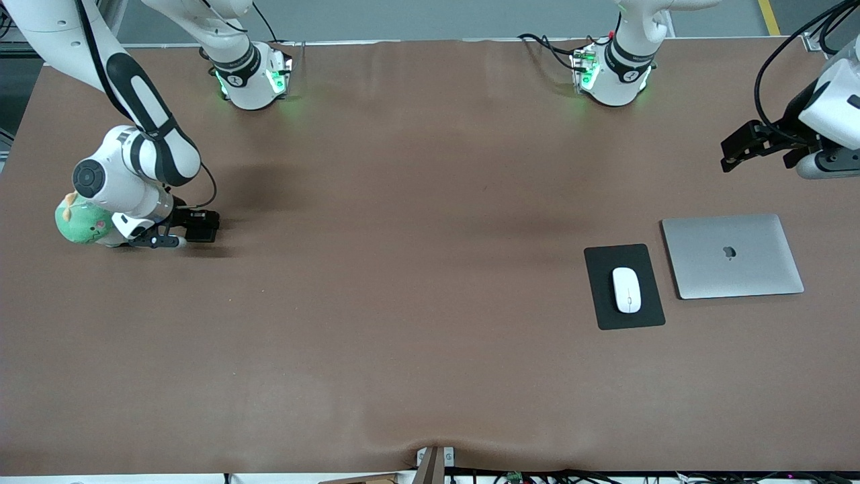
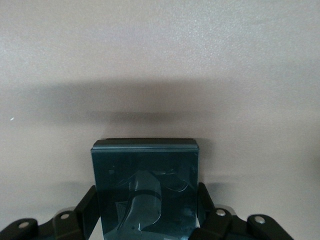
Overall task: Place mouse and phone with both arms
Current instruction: 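Carry the phone toward the plush toy with the right gripper, then lower the phone beside the plush toy and open the right gripper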
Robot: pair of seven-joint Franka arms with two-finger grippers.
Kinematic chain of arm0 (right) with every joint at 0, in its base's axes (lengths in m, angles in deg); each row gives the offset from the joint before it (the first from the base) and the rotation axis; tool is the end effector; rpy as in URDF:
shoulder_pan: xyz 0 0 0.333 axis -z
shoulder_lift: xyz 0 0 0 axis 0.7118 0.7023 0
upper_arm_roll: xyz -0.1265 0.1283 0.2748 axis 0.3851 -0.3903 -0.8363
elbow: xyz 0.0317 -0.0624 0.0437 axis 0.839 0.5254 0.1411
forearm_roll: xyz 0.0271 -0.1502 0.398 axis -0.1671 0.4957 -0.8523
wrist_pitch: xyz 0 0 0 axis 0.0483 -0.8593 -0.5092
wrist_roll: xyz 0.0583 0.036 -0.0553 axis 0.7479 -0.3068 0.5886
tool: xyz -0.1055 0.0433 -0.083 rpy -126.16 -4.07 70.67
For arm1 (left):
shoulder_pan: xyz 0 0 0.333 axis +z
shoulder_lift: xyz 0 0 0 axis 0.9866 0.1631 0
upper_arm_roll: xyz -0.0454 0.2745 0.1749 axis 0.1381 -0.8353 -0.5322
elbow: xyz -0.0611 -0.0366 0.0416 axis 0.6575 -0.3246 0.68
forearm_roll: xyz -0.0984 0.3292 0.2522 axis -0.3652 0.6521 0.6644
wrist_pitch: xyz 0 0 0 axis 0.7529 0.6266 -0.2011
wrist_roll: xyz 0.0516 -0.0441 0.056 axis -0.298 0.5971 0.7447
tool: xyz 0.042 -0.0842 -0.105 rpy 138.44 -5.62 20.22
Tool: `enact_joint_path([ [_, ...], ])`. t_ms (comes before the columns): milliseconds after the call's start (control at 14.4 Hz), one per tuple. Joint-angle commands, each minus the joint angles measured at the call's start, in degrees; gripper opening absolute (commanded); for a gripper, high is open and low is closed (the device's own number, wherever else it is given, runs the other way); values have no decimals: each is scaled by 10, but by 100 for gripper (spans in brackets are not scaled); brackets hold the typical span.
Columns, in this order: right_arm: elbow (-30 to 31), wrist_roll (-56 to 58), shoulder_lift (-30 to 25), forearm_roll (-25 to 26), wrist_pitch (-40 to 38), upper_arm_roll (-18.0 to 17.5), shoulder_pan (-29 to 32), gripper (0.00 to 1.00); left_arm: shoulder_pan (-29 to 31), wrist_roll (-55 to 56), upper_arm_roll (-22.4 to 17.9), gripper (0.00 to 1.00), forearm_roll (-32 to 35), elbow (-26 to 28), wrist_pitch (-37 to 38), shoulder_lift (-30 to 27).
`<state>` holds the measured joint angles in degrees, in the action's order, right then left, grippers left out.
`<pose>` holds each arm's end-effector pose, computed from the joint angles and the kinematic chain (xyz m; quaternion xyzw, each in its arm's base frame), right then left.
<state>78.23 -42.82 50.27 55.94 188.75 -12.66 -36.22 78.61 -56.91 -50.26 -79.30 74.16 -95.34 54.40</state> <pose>0.4641 -0.0960 0.1133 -0.9970 0.0250 0.0673 0.0291 0.5640 -0.0476 0.6128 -0.9997 -0.0172 0.0033 0.0177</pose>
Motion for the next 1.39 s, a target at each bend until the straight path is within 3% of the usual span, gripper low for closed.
enact_joint_path([
  [0,-13,6,-6,6,-16,-8,9,100,7,1,1,100,-12,2,-3,-7],
  [348,-183,2,-1,4,-214,-10,2,100,7,-1,0,100,-12,5,-1,-10],
  [836,-341,6,6,4,-248,-12,-33,100,7,5,0,100,-11,4,-2,-11],
  [1184,-575,6,58,4,-472,-13,-48,100,7,5,0,100,-11,3,-6,-10],
  [1323,-620,7,60,4,-507,-12,-49,100,8,6,0,100,-11,3,-6,-10],
])
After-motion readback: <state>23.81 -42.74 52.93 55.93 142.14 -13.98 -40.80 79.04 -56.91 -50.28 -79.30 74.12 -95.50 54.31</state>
